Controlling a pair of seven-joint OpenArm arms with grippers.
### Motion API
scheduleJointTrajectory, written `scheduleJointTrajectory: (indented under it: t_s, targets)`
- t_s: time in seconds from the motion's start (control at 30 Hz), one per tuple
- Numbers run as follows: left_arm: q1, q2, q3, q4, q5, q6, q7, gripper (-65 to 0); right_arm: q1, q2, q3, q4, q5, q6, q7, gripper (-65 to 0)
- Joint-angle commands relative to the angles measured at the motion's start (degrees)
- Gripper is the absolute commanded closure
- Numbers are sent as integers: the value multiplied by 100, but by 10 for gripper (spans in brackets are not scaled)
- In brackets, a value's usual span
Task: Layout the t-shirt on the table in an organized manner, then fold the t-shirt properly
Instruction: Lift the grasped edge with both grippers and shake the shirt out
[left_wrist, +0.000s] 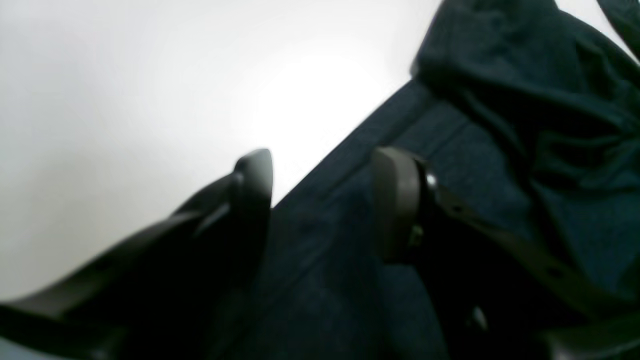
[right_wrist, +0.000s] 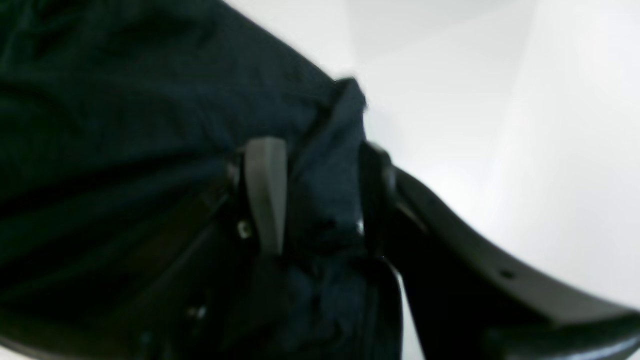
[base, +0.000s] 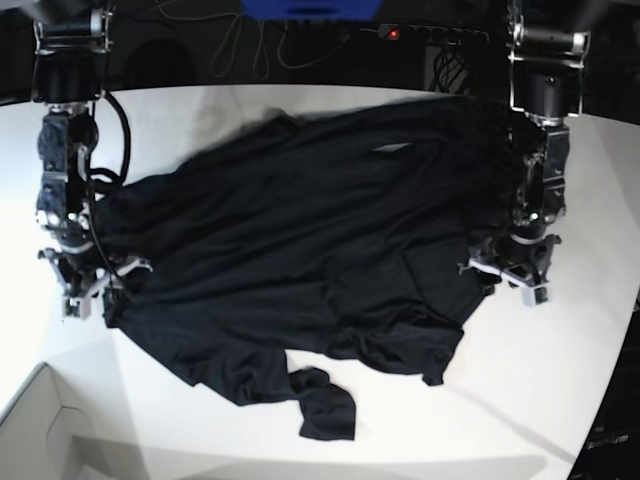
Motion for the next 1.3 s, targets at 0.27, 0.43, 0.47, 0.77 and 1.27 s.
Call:
scheduleJointTrajectory:
  t_s: [0.27, 0.43, 0.47, 0.77, 1.27]
  targets:
    - [-234, 142, 13, -281, 728, 1, -101, -391, 78, 89, 45, 92, 24, -35, 129, -247]
    - [-49, 309, 21, -255, 1001, 1, -127, -416, 78, 62, 10, 92, 24, -35, 129, -247]
    - [-49, 317, 21, -272, 1036, 1, -127, -416, 78, 62, 10, 92, 24, -35, 129, -247]
    - [267, 335, 13, 27, 1001, 1, -127, -416, 78, 53, 10, 92, 24, -35, 129, -247]
    - [303, 335, -23, -290, 1027, -8, -101, 0, 78, 53, 10, 92, 33, -35, 129, -247]
